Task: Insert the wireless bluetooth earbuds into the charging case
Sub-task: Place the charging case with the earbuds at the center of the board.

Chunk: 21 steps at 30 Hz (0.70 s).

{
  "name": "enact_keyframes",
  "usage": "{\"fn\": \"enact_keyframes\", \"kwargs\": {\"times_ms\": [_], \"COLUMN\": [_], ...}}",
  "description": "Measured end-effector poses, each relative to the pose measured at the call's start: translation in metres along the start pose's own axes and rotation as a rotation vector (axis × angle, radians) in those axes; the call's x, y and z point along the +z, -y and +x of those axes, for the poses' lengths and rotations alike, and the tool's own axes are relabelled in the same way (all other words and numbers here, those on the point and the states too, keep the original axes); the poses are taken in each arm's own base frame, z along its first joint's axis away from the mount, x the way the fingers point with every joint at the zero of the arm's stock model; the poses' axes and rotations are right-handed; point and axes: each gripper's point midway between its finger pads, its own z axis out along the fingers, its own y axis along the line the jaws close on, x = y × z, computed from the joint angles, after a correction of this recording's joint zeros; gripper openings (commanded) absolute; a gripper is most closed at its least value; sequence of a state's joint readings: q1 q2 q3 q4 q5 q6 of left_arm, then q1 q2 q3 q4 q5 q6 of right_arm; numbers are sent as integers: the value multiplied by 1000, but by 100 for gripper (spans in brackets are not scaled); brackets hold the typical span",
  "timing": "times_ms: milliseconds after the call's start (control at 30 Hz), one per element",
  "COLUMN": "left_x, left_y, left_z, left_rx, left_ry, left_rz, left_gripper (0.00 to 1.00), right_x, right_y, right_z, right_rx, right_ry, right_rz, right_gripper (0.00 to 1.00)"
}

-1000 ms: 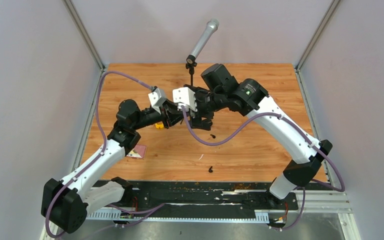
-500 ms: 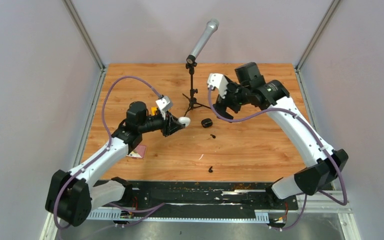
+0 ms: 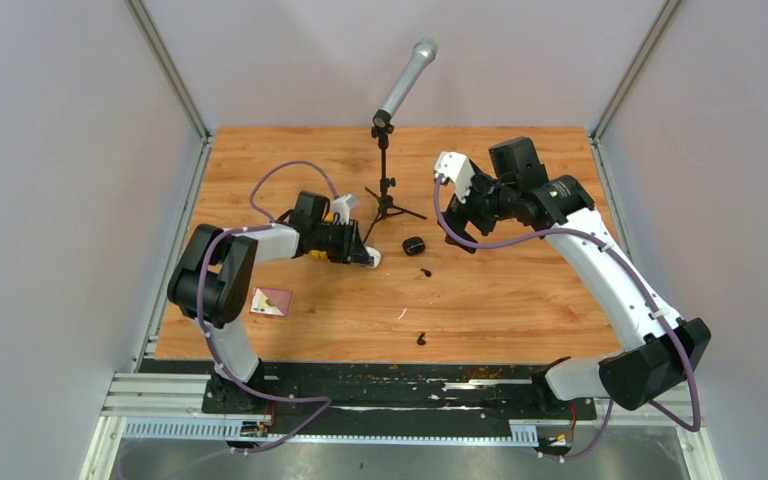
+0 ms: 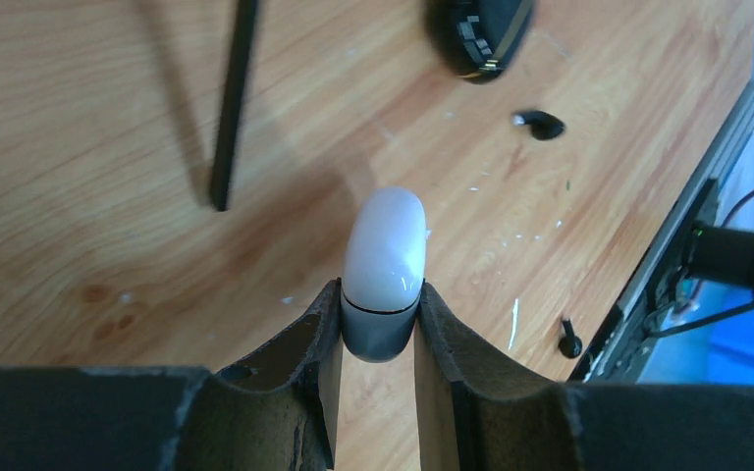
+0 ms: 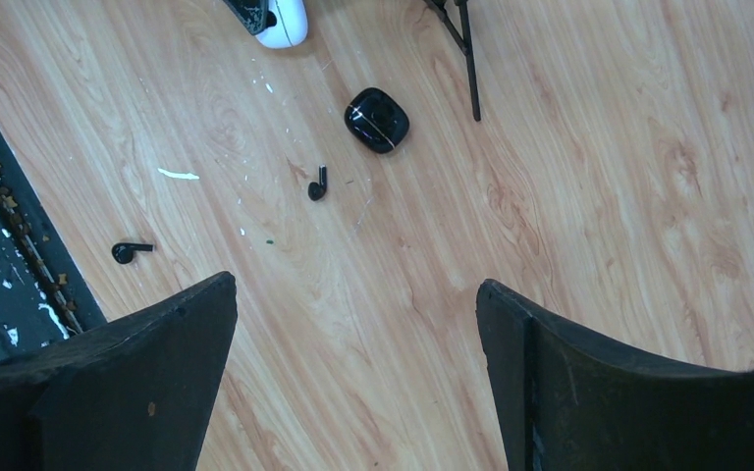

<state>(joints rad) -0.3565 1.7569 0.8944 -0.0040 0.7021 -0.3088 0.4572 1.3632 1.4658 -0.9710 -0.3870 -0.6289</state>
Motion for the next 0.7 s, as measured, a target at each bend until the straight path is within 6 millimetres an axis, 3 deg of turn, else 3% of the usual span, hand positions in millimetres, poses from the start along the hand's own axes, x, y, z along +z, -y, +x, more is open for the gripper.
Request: {"fn": "enact_keyframes", "kwargs": {"times_ms": [100,267,467,500,567,700], "left_x": [7,12,11,10,8,-2], "left_y": [-13,-15,-16,-17,-17,-13], "left_z": [6,-3,0,1,2,2], "left_rx": [-111,-168,-194,-195,-198,-169], "left_ry": [-37,-58,-83,-88,-97,-105], "left_rz": [-23,-34,-46,-55,-63,-76], "left_gripper": [23,33,42,48,60,63], "right_x": [1,2,4,5,10,28], "right_y": [0,0,4,7,12,24], "right_z": [5,9,11,12,16,26], "right_rx": [6,12,17,21,34,69], "right_ry": [-7,-16,-17,-19,-25,-50], "right_rz": [2,2,9,10,9,-3], "right_gripper": [91,91,91,91,91,91]}}
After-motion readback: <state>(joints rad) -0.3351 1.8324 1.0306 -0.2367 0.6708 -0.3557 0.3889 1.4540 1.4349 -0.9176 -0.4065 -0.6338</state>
